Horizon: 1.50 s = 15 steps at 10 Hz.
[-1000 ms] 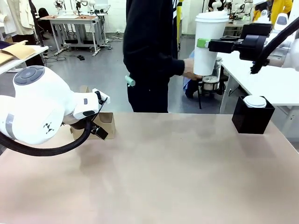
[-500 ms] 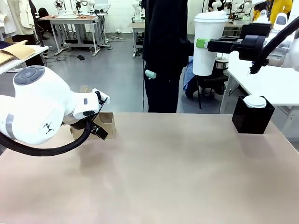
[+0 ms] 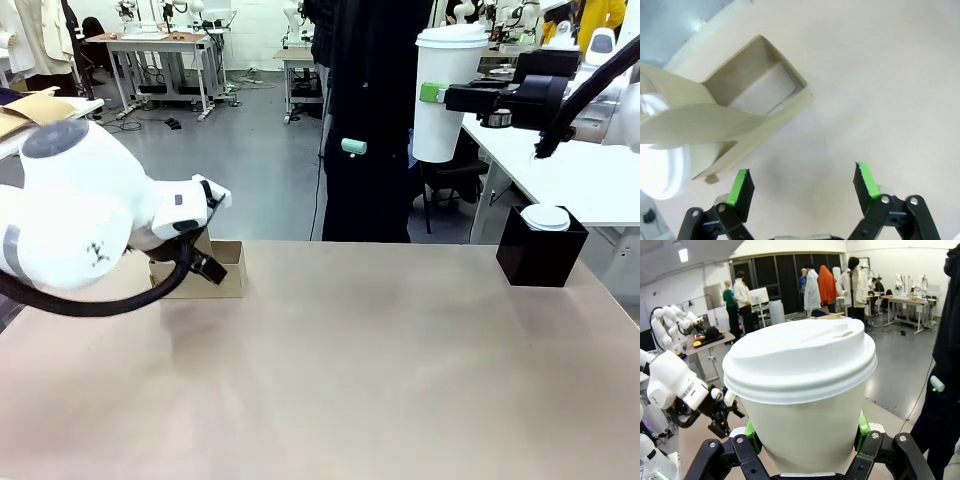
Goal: Pour a drink into a cup and package it in a carrier.
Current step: Position the Cup Carrier in the center of the table.
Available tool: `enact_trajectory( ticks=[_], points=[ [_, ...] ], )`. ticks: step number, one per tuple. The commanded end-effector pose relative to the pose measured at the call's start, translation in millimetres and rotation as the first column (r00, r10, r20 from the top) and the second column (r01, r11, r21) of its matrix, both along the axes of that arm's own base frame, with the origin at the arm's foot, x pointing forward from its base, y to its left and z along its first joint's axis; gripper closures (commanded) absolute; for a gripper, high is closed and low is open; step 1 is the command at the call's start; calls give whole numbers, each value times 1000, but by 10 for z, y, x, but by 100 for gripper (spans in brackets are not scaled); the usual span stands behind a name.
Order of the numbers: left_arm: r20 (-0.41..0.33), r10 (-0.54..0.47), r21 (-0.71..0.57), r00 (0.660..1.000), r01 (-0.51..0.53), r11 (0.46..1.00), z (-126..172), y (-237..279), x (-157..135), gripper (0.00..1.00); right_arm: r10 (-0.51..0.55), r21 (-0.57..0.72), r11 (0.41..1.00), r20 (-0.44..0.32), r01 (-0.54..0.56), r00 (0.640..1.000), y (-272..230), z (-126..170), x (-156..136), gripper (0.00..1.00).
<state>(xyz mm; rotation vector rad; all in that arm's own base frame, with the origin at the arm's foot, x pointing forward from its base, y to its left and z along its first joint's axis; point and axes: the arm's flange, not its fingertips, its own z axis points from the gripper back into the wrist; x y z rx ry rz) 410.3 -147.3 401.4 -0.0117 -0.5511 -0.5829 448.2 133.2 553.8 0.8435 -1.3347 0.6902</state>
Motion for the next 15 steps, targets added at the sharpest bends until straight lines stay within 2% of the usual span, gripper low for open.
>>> enact_trajectory(
  ticks=[1,3,5,6,8,10,14,15],
  points=[
    [0,68,13,998,-68,998,547,-63,-55,0,6,4,1000,12,-6,1000,17,41,1,20],
    [-11,139,9,990,-138,990,1059,-29,48,0,6,4,1000,12,-6,1000,17,41,1,20],
    [-95,241,31,966,-239,970,1506,34,362,0,6,4,1000,12,-6,1000,17,41,1,20],
    [-134,291,33,947,-290,957,1586,60,534,0,6,4,1000,12,-6,1000,17,41,1,20],
    [-186,370,70,910,-363,929,1572,140,880,0,6,4,1000,12,-6,1000,17,41,1,20],
    [-230,414,74,881,-409,910,1421,158,1144,0,6,4,1000,12,-6,1000,17,41,1,20],
    [-262,487,67,833,-488,870,1103,196,1446,0,6,4,1000,12,-6,1000,17,41,1,20],
    [-277,490,62,826,-494,867,1081,196,1464,58,6,4,1000,12,-6,1000,17,41,1,20]
  ],
)
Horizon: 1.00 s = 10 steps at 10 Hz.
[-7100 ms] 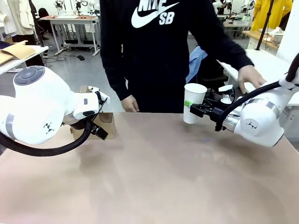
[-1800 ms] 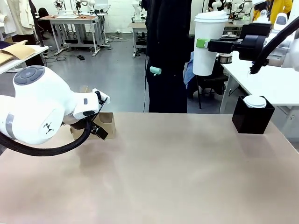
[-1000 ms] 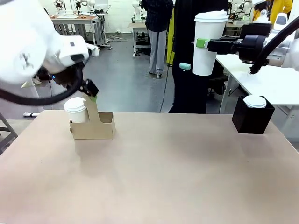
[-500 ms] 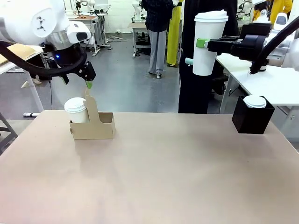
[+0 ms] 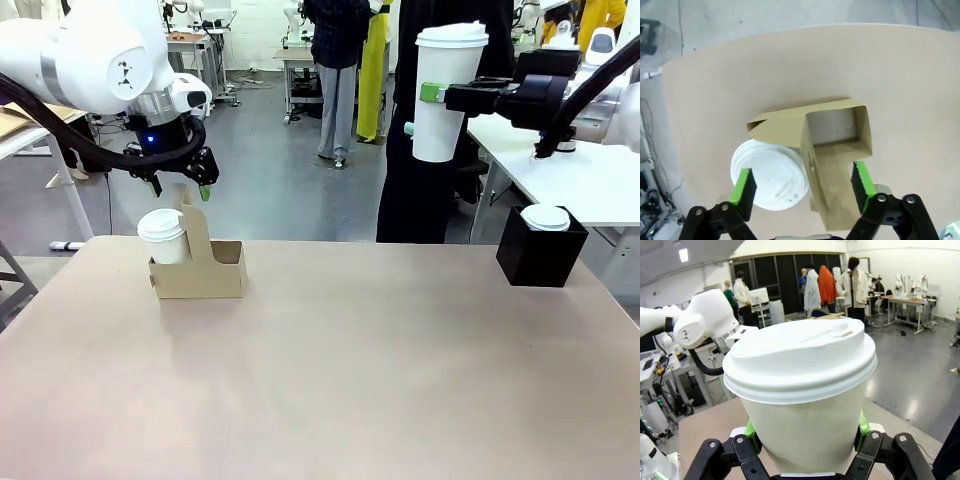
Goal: Pour a drink into a cup and package it in a carrier.
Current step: Position the Cup Carrier in the center of the table.
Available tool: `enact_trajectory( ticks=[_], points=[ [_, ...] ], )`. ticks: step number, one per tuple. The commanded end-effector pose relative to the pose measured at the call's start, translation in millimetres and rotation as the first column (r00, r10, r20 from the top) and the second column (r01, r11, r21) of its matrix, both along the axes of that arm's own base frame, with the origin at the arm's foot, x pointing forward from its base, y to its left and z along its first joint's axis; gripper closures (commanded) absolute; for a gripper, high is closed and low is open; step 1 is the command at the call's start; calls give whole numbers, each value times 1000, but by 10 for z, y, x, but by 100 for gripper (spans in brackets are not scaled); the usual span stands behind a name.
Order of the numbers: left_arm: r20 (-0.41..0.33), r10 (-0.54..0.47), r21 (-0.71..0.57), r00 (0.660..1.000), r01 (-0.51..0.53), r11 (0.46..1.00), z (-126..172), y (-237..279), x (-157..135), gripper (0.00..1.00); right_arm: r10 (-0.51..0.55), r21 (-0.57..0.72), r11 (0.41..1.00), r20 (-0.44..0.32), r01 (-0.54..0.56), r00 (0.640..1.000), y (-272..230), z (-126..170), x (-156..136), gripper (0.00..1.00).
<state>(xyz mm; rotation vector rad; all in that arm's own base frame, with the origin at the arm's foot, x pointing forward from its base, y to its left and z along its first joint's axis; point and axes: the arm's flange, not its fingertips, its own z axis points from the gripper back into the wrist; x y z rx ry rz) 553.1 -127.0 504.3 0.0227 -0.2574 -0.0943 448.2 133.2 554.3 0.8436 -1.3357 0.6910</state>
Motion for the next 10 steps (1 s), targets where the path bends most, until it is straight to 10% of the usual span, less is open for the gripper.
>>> enact_trajectory(
  ticks=[1,2,5,10],
  points=[
    [-18,39,8,999,-39,999,42,-3,49,59,6,4,1000,11,-6,1000,17,36,1,20],
    [-37,33,-3,999,-33,999,36,5,49,100,6,4,1000,11,-6,1000,17,36,1,20],
    [-52,38,-18,998,-39,999,43,-21,28,86,6,4,1000,11,-6,1000,17,36,1,20],
    [-49,19,-26,999,-20,999,-37,-33,52,100,6,4,1000,11,-6,1000,17,36,1,20]
  ],
)
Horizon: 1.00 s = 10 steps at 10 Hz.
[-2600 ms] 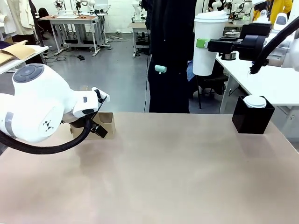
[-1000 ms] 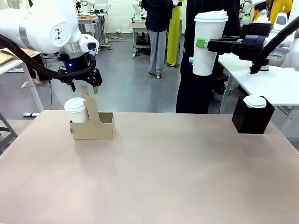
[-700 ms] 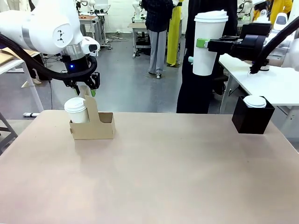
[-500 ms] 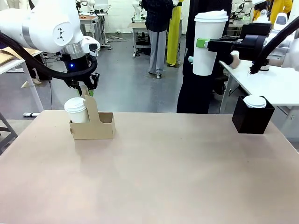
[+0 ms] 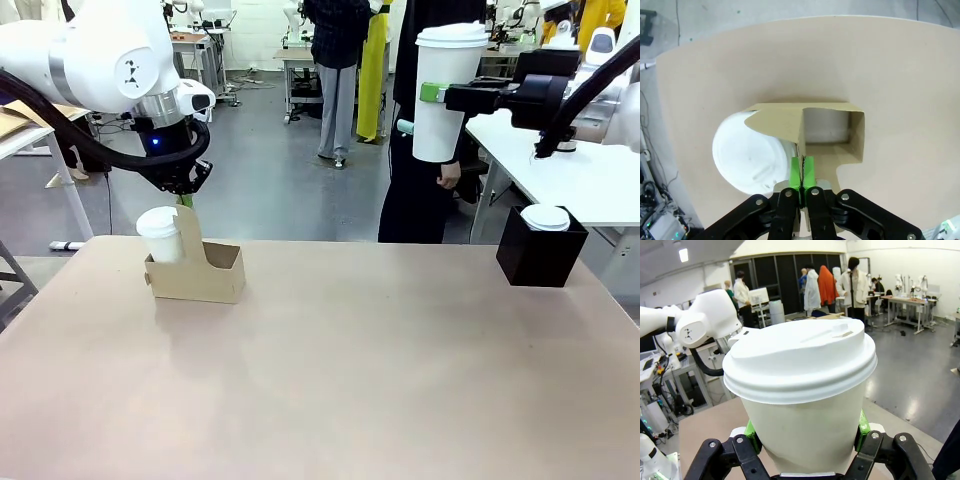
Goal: Pour a drink into a cup and package it in a carrier.
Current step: Position the Cup Carrier in the center of the table.
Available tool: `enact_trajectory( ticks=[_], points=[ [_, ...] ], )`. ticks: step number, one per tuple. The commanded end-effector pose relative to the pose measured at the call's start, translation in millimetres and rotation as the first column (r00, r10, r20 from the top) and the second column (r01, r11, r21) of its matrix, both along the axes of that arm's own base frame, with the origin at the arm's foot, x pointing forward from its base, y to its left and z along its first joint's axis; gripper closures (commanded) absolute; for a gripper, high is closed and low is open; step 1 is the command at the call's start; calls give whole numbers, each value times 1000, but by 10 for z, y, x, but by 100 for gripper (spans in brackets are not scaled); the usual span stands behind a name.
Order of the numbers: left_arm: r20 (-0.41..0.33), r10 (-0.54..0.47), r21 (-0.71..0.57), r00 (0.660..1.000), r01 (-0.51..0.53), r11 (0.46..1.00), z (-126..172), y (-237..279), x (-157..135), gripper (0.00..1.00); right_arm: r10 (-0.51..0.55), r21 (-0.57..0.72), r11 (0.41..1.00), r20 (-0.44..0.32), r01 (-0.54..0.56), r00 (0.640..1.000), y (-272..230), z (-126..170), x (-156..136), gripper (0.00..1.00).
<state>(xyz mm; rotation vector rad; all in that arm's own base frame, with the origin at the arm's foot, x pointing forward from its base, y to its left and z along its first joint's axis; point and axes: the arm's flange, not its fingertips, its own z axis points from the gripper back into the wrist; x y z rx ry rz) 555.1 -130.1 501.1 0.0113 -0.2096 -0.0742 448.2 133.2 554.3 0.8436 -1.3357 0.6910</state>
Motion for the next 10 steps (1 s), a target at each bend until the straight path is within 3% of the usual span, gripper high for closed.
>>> enact_trajectory(
  ticks=[1,2,5,7,10],
  points=[
    [-54,-24,-50,998,22,998,-4,22,37,100,6,4,1000,11,-6,1000,17,36,1,20],
    [0,0,0,1000,0,1000,0,0,0,100,6,4,1000,11,-6,1000,17,36,1,20],
    [-9,-4,-11,1000,4,1000,4,-4,1,98,6,4,1000,11,-6,1000,17,36,1,20],
    [58,47,-46,997,-45,998,346,-124,-331,98,6,4,1000,11,-6,1000,17,36,1,20],
    [89,87,-66,992,-82,994,682,-782,-818,98,6,4,1000,11,-6,1000,17,36,1,20]
  ],
)
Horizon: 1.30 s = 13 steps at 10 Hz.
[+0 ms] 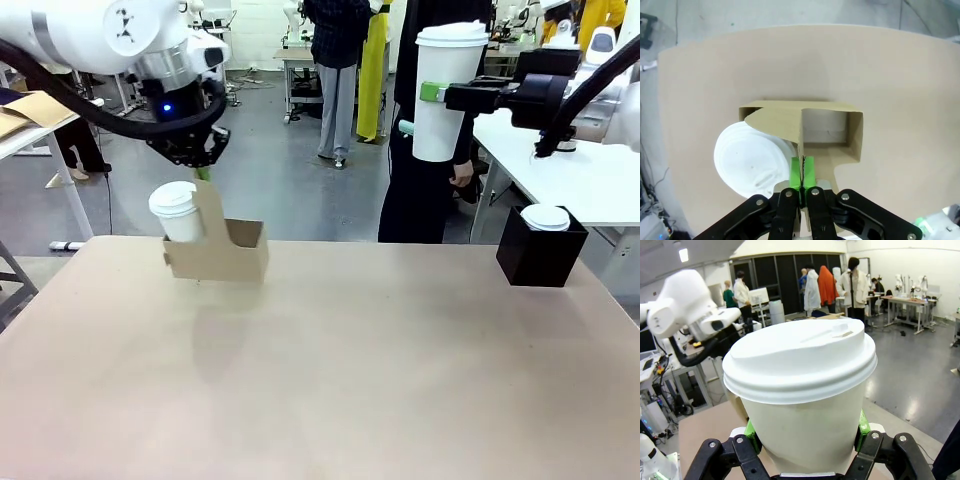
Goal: Pour a drink into a cup and package it in a carrier.
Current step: Position the Cup Carrier in the center of the table.
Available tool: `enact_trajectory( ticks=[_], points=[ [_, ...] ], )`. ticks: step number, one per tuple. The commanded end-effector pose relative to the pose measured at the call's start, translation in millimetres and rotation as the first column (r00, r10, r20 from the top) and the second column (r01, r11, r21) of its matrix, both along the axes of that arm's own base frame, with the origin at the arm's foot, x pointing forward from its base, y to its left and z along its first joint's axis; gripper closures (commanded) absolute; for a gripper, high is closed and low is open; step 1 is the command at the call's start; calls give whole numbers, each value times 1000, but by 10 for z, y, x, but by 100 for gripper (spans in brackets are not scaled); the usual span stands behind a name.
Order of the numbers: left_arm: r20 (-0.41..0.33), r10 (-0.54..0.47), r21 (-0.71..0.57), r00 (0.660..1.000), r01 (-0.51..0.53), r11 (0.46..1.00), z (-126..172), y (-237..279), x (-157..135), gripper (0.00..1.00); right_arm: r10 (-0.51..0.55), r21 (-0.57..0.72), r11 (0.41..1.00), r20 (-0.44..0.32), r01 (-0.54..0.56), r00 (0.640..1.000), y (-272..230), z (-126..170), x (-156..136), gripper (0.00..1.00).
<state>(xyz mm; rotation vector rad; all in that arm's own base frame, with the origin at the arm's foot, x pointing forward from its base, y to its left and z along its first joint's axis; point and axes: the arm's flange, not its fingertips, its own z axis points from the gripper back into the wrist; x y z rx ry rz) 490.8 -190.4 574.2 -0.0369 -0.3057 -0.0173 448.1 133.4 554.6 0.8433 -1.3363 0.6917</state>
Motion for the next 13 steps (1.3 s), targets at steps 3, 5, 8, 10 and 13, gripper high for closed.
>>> enact_trajectory(
  ticks=[3,5,8,10,13],
  points=[
    [21,53,2,998,-53,999,-117,-1030,-742,98,6,4,1000,10,-6,1000,15,33,2,20],
    [1,16,19,1000,-16,1000,-282,-1450,-1079,98,6,4,1000,10,-6,1000,15,33,2,20],
    [-20,8,55,1000,-7,998,-586,-1855,-1387,98,6,4,1000,10,-6,1000,15,33,2,20],
    [-25,0,47,1000,2,999,-742,-1981,-1466,98,6,4,1000,10,-6,1000,15,33,2,20],
    [-5,-11,41,1000,11,999,-901,-2039,-1515,98,6,4,1000,10,-6,1000,15,33,2,20]
  ],
)
